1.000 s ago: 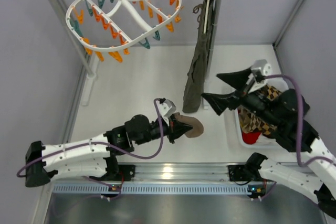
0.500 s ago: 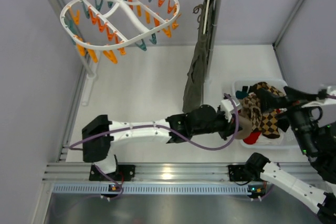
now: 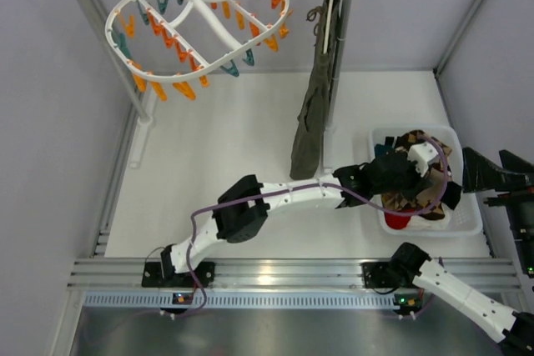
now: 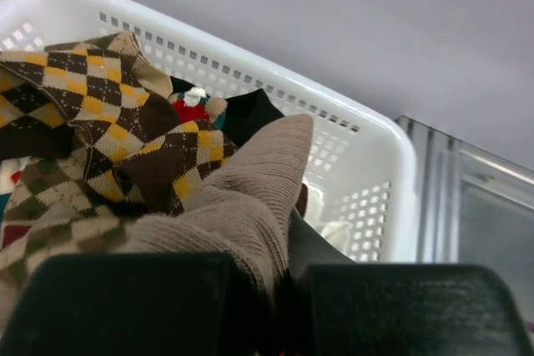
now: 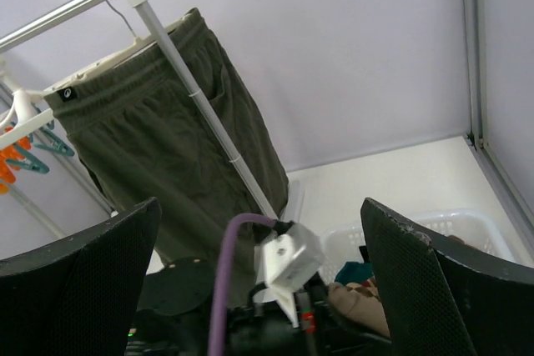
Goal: Remove the socks clipped to the hanger
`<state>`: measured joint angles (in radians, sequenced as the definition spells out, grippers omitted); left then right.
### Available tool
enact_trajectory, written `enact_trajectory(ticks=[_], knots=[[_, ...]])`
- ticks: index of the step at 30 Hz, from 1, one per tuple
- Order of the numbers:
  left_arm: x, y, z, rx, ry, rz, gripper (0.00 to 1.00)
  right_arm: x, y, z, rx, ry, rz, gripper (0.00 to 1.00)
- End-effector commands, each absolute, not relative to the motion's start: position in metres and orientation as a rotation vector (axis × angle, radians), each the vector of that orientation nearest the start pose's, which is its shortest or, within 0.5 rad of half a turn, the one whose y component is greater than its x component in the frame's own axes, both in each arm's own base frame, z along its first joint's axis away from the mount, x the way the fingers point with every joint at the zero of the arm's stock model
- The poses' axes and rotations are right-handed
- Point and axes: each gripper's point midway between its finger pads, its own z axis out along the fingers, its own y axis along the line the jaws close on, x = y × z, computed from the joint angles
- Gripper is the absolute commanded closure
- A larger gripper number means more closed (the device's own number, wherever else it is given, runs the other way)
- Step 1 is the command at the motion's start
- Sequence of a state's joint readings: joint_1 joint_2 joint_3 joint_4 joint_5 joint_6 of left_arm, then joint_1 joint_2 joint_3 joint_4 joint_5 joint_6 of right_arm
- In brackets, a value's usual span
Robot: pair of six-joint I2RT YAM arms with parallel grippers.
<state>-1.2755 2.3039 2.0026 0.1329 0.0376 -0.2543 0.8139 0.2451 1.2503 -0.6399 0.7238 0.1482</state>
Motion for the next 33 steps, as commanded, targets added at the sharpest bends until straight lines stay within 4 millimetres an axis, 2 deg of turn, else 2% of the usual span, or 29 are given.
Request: enact_trajectory(ticks=[1,2,4,5,7,9,12,15,18,19,20,22,23,25,26,28,29,30,33], knots=[[0.2,-0.677,0.19,0.96,1.685,-1.122,1.0,0.121,-0.031,0.445,0.173,1.318,0.366,0.0],[0.207,-0.679,0.165,0.963,1.732,-1.133,1.0,0.12,-0.03,0.445,0.171,1.314,0.376,0.01],[0.206,-0.684,0.148,0.955,1.781,-1.194,1.0,0.121,-0.027,0.441,0.166,1.317,0.386,0.01],[0.209,-0.684,0.122,0.959,1.827,-1.195,1.0,0.12,-0.026,0.441,0.165,1.309,0.4,0.0],[0.206,-0.687,0.111,0.957,1.871,-1.25,1.0,0.123,-0.02,0.436,0.153,1.319,0.41,0.01],[0.199,-0.688,0.09,0.983,1.916,-1.286,1.0,0.125,-0.016,0.432,0.146,1.328,0.413,0.01],[0.192,-0.69,0.08,0.986,1.951,-1.324,1.0,0.126,-0.013,0.431,0.138,1.329,0.422,0.01],[0.191,-0.69,0.086,0.982,1.944,-1.327,1.0,0.124,-0.014,0.433,0.136,1.324,0.425,0.01],[0.192,-0.69,0.102,0.97,1.922,-1.332,1.0,0.122,-0.016,0.436,0.138,1.315,0.431,0.01],[0.192,-0.69,0.112,0.961,1.909,-1.335,0.91,0.122,-0.016,0.436,0.139,1.315,0.435,0.01],[0.193,-0.69,0.115,0.953,1.905,-1.33,0.85,0.121,-0.017,0.436,0.139,1.313,0.435,0.01],[0.194,-0.689,0.123,0.942,1.897,-1.318,0.66,0.12,-0.017,0.436,0.141,1.313,0.438,0.01],[0.195,-0.687,0.135,0.922,1.885,-1.308,0.51,0.12,-0.016,0.435,0.141,1.315,0.438,0.01],[0.196,-0.682,0.137,0.906,1.894,-1.267,0.46,0.119,-0.017,0.437,0.142,1.308,0.446,0.01],[0.201,-0.677,0.148,0.864,1.89,-1.225,0.38,0.119,-0.016,0.437,0.139,1.309,0.45,0.01],[0.206,-0.67,0.16,0.824,1.879,-1.17,0.31,0.119,-0.015,0.436,0.135,1.31,0.454,0.01],[0.202,-0.664,0.171,0.825,1.879,-1.144,0.28,0.12,-0.014,0.436,0.134,1.31,0.452,0.01],[0.209,-0.658,0.172,0.799,1.876,-1.078,0.26,0.12,-0.012,0.435,0.132,1.313,0.458,0.01],[0.205,-0.652,0.186,0.795,1.872,-1.026,0.14,0.12,-0.01,0.435,0.128,1.31,0.472,0.01]])
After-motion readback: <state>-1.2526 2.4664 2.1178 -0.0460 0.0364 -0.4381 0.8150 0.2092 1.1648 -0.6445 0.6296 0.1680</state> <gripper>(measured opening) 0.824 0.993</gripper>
